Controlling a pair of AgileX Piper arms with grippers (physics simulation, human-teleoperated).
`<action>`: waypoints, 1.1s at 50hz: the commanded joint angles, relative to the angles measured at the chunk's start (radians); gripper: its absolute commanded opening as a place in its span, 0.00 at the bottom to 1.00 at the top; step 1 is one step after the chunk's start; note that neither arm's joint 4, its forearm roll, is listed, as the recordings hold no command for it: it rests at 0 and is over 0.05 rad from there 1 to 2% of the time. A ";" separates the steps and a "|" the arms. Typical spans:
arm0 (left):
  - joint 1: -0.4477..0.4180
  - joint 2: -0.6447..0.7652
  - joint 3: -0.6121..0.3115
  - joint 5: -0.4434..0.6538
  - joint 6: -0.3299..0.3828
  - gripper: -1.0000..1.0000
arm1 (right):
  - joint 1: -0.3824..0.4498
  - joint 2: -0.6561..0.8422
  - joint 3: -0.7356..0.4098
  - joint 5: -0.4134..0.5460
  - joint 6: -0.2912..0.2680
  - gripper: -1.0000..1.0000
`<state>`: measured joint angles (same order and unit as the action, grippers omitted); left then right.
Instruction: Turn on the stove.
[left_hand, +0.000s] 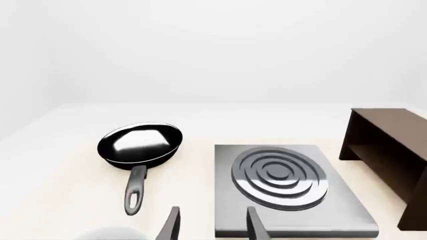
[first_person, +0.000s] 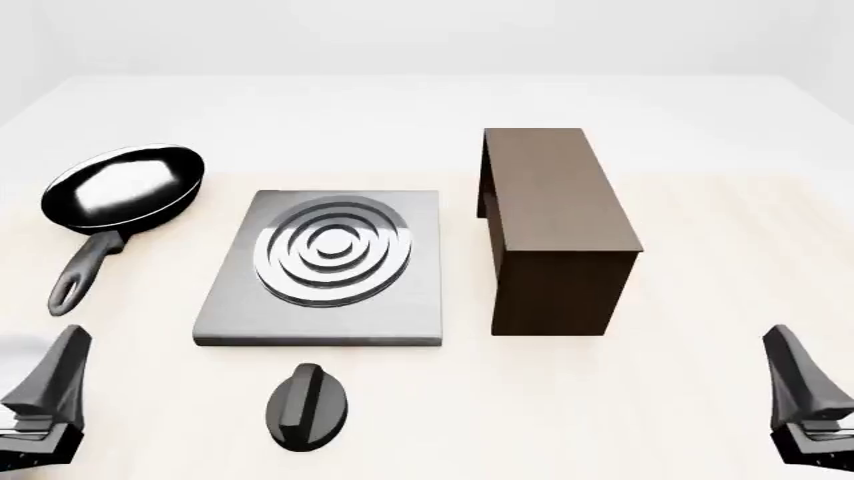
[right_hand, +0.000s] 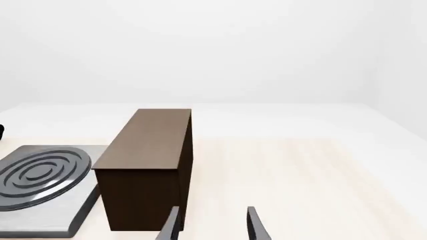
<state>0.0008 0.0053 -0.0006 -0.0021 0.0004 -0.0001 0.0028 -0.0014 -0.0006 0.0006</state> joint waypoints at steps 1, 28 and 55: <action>0.000 0.012 -0.001 -0.002 0.007 1.00 | 0.000 0.006 -0.003 -0.001 0.001 1.00; -0.022 0.058 -0.223 0.153 0.099 1.00 | 0.000 0.006 -0.003 -0.001 0.001 1.00; -0.021 0.324 -0.659 0.397 0.063 1.00 | 0.000 0.006 -0.003 -0.001 0.001 1.00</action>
<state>-0.0075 0.2519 -0.5553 0.3271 0.0878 -0.0003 0.0091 -0.0042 -0.0018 0.0014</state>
